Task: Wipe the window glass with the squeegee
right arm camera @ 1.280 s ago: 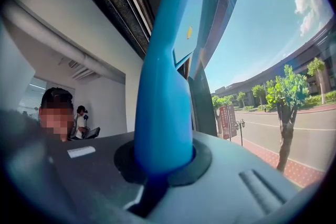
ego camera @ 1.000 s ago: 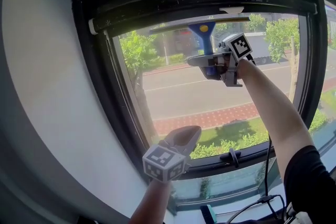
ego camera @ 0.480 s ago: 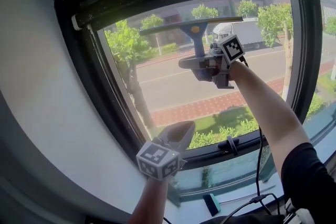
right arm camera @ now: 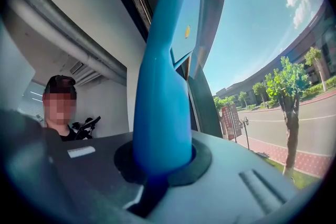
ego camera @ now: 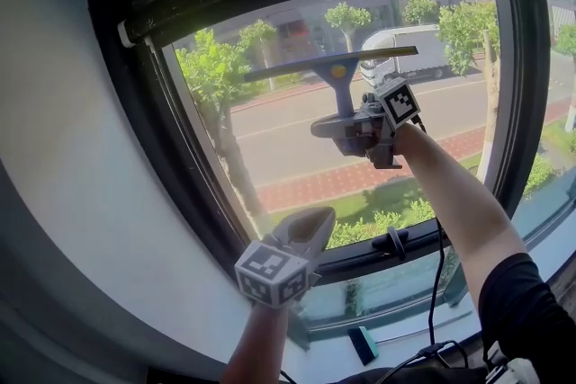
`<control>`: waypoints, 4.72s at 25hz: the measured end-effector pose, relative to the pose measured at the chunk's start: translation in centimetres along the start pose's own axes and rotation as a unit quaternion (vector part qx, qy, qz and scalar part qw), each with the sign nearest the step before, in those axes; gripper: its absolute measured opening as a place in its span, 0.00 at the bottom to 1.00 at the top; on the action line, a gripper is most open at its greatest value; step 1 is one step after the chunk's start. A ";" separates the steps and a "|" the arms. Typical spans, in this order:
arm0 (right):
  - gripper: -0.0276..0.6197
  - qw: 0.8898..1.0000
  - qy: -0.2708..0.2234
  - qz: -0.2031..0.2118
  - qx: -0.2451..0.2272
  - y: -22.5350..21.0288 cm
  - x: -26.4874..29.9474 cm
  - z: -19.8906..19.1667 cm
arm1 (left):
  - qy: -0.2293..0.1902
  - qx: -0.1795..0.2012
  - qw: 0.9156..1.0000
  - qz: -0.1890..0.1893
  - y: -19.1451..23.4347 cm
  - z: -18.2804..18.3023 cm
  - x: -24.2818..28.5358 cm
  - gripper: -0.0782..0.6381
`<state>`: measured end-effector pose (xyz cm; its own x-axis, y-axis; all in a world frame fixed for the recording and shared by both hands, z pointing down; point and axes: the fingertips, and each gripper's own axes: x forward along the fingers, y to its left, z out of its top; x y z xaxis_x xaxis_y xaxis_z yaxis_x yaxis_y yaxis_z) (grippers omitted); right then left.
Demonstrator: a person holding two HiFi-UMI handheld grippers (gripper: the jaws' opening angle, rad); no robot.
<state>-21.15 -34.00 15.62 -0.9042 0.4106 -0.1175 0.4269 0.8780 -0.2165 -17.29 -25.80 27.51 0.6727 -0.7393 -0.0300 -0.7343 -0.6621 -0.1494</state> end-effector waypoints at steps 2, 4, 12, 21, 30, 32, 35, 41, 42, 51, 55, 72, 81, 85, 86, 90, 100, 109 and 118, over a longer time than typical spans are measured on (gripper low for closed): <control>0.05 1.000 0.003 0.000 0.004 -0.1 -0.1 -0.9 | 0.004 -0.002 1.000 -0.002 -0.2 -0.5 0.0 0.11; 0.05 1.000 0.005 -0.002 0.007 -0.3 -0.4 -1.6 | 0.004 -0.005 1.000 -0.003 -0.3 -0.8 0.1 0.11; 0.05 1.000 -0.005 0.000 0.017 -0.6 -0.4 -4.5 | 0.005 -0.015 1.000 -0.001 -0.4 -1.5 0.2 0.11; 0.06 1.000 -0.009 -0.006 0.029 -1.4 -1.0 -8.6 | 0.008 -0.026 1.000 0.000 -0.4 -2.3 0.3 0.11; 0.06 0.998 -0.008 -0.007 0.068 -1.8 -1.5 -13.5 | 0.017 -0.032 0.999 -0.002 -1.1 -3.0 0.8 0.11; 0.06 0.997 -0.007 -0.008 0.077 -1.8 -1.6 -14.7 | 0.017 -0.033 0.999 -0.003 -1.2 -3.0 0.9 0.11; 0.07 0.996 -0.006 -0.010 0.091 -1.9 -1.9 -16.4 | 0.018 -0.035 0.999 -0.005 -1.4 -3.3 1.2 0.11; 0.07 0.993 -0.015 -0.004 0.121 -2.2 -2.2 -19.6 | 0.024 -0.041 0.999 -0.003 -1.2 -3.9 1.3 0.11; 0.07 0.992 -0.018 -0.003 0.125 -2.2 -2.2 -20.0 | 0.025 -0.041 0.999 -0.002 -1.1 -4.0 1.3 0.11; 0.07 0.982 -0.038 0.003 0.187 -1.7 -2.2 -24.1 | 0.029 -0.046 0.999 0.005 -0.8 -4.8 1.1 0.11; 0.07 0.980 -0.040 0.007 0.196 -2.2 -2.5 -25.8 | 0.030 -0.048 0.998 0.006 -0.8 -5.0 1.1 0.11; 0.08 0.944 -0.092 0.031 0.317 -1.6 -2.0 -29.9 | 0.032 -0.060 0.998 0.004 -0.9 -6.1 1.2 0.11; 0.08 0.928 -0.100 0.026 0.357 -1.8 -2.0 -31.8 | 0.035 -0.066 0.997 0.006 -0.5 -6.5 1.0 0.11; 0.07 0.922 -0.106 0.021 0.373 -1.9 -1.9 -32.6 | 0.036 -0.066 0.997 0.004 -0.6 -6.8 0.9 0.11; 0.07 0.920 -0.108 0.021 0.377 -1.9 -1.8 -32.7 | 0.036 -0.066 0.997 0.004 -0.6 -6.9 0.9 0.11; 0.07 0.915 -0.111 0.013 0.389 -2.1 -1.7 -33.0 | 0.036 -0.068 0.997 0.003 -0.7 -6.9 1.0 0.11; 0.07 0.897 -0.108 -0.007 0.428 -2.5 -1.6 -34.0 | 0.035 -0.065 0.997 0.004 -0.7 -6.8 0.8 0.11; 0.05 0.874 -0.090 -0.033 0.477 -2.9 -1.4 -35.6 | 0.032 -0.065 0.997 0.009 -0.6 -6.4 0.2 0.11; 0.05 0.900 -0.047 -0.060 0.429 -3.1 -1.3 -36.8 | 0.033 -0.066 0.997 0.020 -0.5 -6.5 -0.9 0.11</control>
<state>-21.86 -28.22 52.09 -0.9565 0.2675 -0.1160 0.2164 0.3846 -0.8974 -18.14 -25.62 34.03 0.6379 -0.7695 0.0322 -0.7694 -0.6385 -0.0174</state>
